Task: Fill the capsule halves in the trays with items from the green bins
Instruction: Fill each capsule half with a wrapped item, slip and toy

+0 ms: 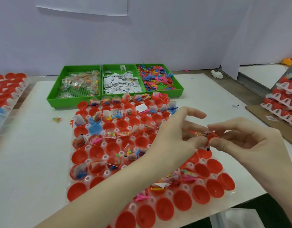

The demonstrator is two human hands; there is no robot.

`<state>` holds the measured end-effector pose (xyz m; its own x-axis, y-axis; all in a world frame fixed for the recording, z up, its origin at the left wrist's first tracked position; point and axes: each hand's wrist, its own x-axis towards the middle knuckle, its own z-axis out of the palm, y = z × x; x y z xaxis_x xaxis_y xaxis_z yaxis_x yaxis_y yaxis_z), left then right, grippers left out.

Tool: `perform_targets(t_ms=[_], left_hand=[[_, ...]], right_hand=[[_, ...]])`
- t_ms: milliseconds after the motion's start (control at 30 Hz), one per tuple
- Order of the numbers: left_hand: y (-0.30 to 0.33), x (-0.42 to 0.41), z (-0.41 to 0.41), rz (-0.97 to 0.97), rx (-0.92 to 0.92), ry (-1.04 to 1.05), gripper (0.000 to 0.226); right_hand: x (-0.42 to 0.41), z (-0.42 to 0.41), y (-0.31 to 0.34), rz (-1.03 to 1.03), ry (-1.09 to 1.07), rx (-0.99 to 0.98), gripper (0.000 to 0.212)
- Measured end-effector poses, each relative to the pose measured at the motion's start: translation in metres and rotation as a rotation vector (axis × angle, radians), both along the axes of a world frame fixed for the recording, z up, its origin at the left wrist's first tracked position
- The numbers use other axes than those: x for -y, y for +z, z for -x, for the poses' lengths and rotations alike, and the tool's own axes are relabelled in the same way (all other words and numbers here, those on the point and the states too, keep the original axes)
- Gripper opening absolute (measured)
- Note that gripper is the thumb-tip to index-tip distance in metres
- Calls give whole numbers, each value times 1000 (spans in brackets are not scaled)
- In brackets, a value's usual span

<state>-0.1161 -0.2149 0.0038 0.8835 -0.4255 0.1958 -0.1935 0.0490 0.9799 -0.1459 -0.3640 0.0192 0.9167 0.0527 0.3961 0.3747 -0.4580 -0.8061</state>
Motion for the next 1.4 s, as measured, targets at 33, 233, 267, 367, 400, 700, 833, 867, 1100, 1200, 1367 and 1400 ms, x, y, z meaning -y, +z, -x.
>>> perform_targets(t_ms=[33,233,267,367,400,700,833,867,1100,1200,1367,1400], left_hand=[[0,1,0,-3,-2,-11,41],[-3,3,3,-22,27,34,61],[-4,3,4,-38,42,49,64],[-3,4,6,-82,13,31,57],[-1,4,6,-106,-12,18,50],[35,-61,10,-144,131,306,29],[26,-119,14,-53,132,593,15],[20,-136,8,-47,72,665,13],[-28,-212,17,-224,-344,762,81],[-46,-218,29,-271,-389,705,83],[-66,-229,43,-185,-445,727,86],[-70,-230,44,-190,-452,737,86]], right_hand=[[2,0,-1,3,0,-6,31],[5,1,-5,27,92,-49,37],[5,2,-6,21,102,-49,36],[8,3,-8,-10,60,-50,28],[8,4,-8,-22,58,-55,24],[37,8,-42,14,-161,-178,40],[38,12,-54,70,-195,-229,30],[39,12,-55,89,-203,-241,29],[41,4,-50,239,-158,-352,33],[42,-2,-43,306,-135,-470,25],[32,-12,-35,669,-155,-530,23],[29,-14,-35,731,-150,-534,25]])
